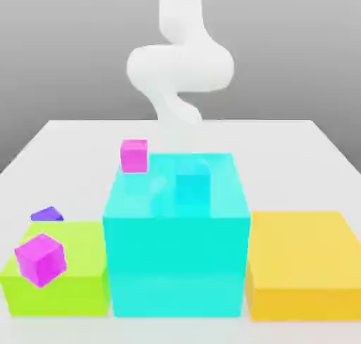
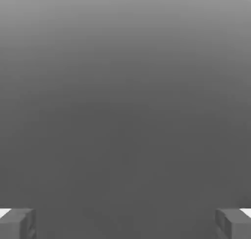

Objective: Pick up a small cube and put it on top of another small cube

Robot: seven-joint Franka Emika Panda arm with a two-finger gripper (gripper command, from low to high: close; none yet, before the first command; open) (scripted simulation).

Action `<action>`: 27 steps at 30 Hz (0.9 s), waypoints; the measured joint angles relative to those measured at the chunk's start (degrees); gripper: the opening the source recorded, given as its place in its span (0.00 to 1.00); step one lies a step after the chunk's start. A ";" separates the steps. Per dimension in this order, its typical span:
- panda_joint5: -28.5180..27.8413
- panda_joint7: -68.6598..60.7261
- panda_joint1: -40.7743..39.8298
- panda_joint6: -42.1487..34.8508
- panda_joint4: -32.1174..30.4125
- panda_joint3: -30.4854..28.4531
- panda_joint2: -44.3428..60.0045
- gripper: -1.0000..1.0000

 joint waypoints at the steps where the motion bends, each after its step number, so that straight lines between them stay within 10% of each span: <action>1: 0.47 2.46 -1.55 1.06 -1.03 -0.45 1.64 0.50; 27: 1.35 67.68 -36.99 26.04 -25.31 -10.49 39.69 0.50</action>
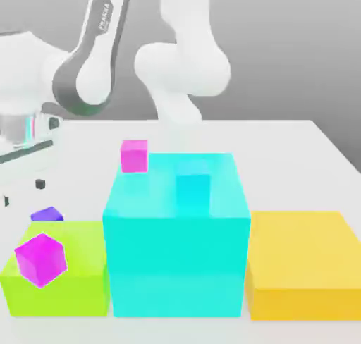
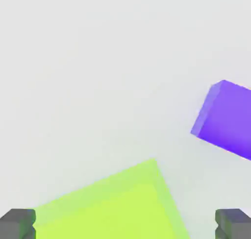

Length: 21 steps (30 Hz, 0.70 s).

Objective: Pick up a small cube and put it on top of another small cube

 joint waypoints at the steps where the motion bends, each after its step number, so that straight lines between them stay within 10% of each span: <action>1: -0.72 3.03 -1.50 0.97 -0.94 -0.69 1.38 0.50; 10: 6.56 1.29 -8.25 13.37 0.17 6.72 16.87 0.50; 11: 7.04 0.95 -9.09 14.29 0.34 7.68 17.99 0.00; 21: 3.81 3.27 -7.19 10.79 -0.40 4.97 13.49 0.00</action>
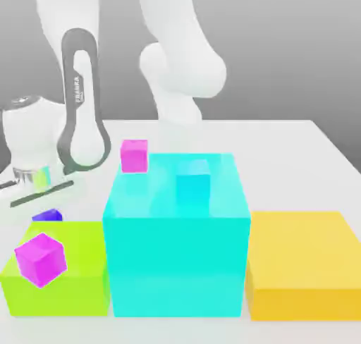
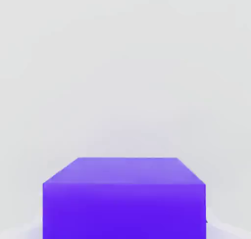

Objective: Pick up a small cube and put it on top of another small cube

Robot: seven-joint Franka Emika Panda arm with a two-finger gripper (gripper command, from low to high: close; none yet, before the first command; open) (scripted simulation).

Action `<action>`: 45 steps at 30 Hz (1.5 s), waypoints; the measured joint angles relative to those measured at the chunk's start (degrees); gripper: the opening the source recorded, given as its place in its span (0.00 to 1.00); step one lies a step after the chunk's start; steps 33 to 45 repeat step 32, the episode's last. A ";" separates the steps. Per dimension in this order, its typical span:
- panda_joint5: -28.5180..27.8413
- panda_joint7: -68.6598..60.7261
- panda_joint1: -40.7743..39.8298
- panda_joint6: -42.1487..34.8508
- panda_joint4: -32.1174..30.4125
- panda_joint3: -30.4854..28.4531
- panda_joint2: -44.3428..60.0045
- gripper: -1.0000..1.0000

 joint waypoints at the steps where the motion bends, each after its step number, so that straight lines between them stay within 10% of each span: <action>1: -1.29 0.95 0.44 -1.41 -0.31 -0.76 -1.75 0.00; 10: -11.81 -2.36 5.03 -16.44 6.06 -0.31 -10.50 0.00; 23: -6.43 -34.88 18.60 -36.69 21.68 6.59 -14.85 0.00; 27: -6.13 -38.44 19.81 -32.76 21.67 6.81 -10.96 0.00; 28: -6.17 -38.54 19.85 -30.65 21.10 6.81 -9.42 1.00; 45: -6.17 -38.54 19.85 -30.65 21.10 6.81 -9.42 1.00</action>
